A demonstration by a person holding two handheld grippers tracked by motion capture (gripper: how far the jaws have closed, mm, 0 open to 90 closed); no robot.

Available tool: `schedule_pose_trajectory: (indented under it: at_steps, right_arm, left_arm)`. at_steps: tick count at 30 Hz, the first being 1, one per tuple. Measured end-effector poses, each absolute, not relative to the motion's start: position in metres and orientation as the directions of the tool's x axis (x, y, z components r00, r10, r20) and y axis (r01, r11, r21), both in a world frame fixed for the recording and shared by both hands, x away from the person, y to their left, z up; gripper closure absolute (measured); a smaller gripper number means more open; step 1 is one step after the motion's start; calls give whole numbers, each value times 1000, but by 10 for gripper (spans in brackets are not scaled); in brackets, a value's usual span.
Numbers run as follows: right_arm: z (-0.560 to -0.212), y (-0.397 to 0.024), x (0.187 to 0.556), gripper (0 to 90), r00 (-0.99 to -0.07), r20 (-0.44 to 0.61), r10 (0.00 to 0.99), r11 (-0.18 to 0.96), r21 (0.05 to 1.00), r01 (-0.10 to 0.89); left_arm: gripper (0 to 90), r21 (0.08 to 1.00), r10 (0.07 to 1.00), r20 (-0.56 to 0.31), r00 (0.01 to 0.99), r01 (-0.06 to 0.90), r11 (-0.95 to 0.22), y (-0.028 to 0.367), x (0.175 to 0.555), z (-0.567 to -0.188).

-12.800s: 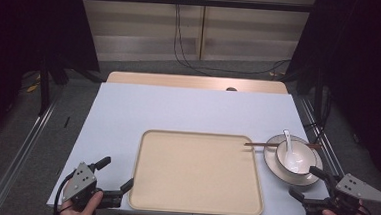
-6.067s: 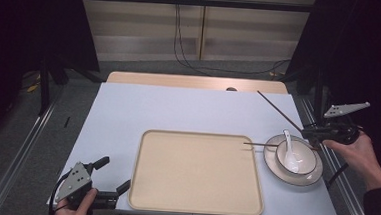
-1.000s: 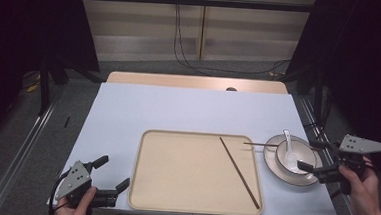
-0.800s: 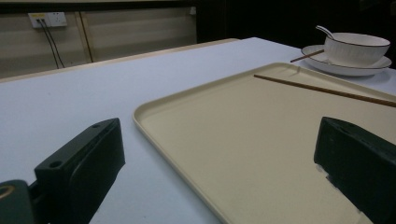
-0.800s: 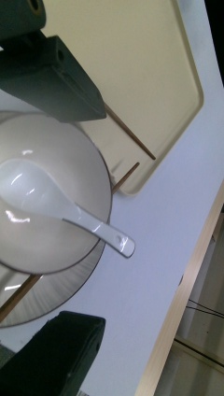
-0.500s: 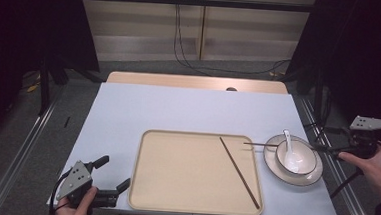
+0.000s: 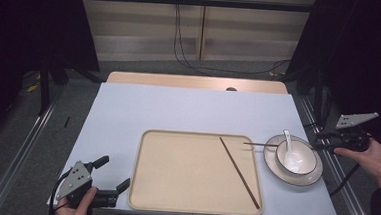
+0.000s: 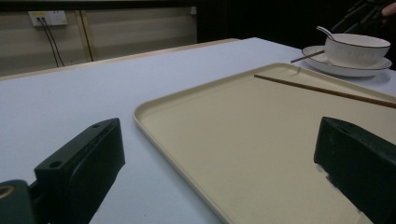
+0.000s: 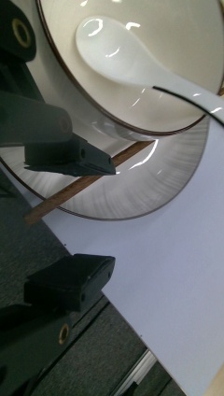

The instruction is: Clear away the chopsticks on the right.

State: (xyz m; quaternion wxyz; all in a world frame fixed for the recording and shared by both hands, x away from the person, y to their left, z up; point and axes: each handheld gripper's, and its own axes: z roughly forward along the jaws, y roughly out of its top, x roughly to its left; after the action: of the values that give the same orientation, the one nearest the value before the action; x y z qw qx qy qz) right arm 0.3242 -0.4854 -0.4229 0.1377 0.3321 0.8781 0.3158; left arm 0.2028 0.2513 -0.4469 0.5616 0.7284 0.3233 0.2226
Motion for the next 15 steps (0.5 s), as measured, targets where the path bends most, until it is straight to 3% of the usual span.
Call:
schedule_pose_trajectory:
  at_steps: [1, 6, 7, 15]
  right_arm:
    - [-424, -482, 325, 581, -763, -37, 645, 607, 632, 482]
    - [-427, -476, 326, 623, -788, -61, 613, 645, 615, 454]
    - [-428, -471, 328, 671, -806, -67, 588, 669, 600, 438]
    - [-434, -454, 338, 752, -846, -72, 528, 737, 534, 415]
  left_arm:
    - [18, 962, 719, -40, 694, 220, -160, 252, 203, -447]
    - [18, 963, 722, -44, 690, 222, -153, 251, 203, -447]
    - [18, 963, 722, -45, 690, 222, -153, 251, 203, -447]
    - [18, 962, 719, -43, 694, 222, -157, 252, 203, -447]
